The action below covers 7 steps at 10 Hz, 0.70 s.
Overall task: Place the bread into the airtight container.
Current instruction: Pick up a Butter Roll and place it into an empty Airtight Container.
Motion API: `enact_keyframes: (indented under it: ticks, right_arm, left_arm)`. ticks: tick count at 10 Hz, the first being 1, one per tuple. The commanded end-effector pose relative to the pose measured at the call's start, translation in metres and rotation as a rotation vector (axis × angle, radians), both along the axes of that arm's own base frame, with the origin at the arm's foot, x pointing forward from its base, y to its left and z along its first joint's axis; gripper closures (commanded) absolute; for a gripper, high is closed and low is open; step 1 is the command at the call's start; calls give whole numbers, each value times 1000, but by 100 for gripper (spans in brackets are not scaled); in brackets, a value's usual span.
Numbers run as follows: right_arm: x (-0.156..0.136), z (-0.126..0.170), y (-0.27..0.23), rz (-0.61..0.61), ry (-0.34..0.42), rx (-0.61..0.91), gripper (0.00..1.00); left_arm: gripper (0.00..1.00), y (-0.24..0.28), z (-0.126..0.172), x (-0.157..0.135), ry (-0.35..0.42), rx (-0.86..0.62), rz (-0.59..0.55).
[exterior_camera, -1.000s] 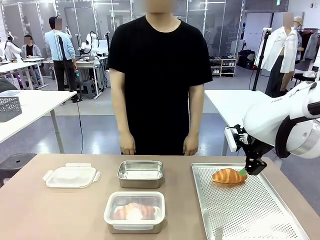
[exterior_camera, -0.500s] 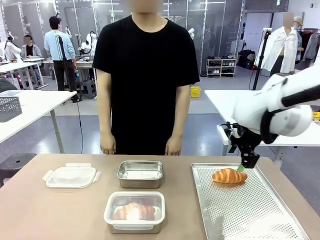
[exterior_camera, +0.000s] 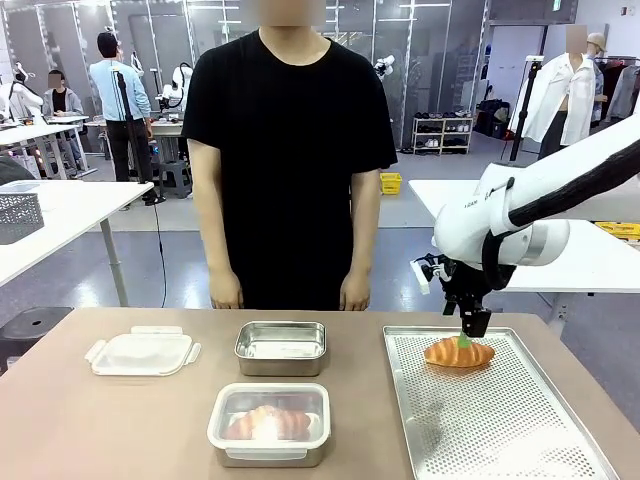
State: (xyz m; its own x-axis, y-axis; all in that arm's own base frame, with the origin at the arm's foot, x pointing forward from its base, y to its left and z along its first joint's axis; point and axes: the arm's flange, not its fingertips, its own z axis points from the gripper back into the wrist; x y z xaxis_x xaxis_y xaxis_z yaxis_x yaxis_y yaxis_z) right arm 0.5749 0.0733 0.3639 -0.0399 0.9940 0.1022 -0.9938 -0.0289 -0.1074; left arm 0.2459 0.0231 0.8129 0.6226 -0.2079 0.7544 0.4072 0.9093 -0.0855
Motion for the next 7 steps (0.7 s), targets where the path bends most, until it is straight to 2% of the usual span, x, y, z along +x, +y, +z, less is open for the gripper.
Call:
enact_keyframes:
  ticks: [1,5,7]
  right_arm:
    - [12,-9,-1,-45,9,-11,0]
    - [24,-37,-4,-84,9,-21,0]
    - [29,-47,-4,-118,52,-45,0]
  left_arm:
    - [0,0,1,0,-1,-6,-10]
    - [0,0,1,0,-1,-6,-10]
    - [0,0,1,0,-1,-6,-10]
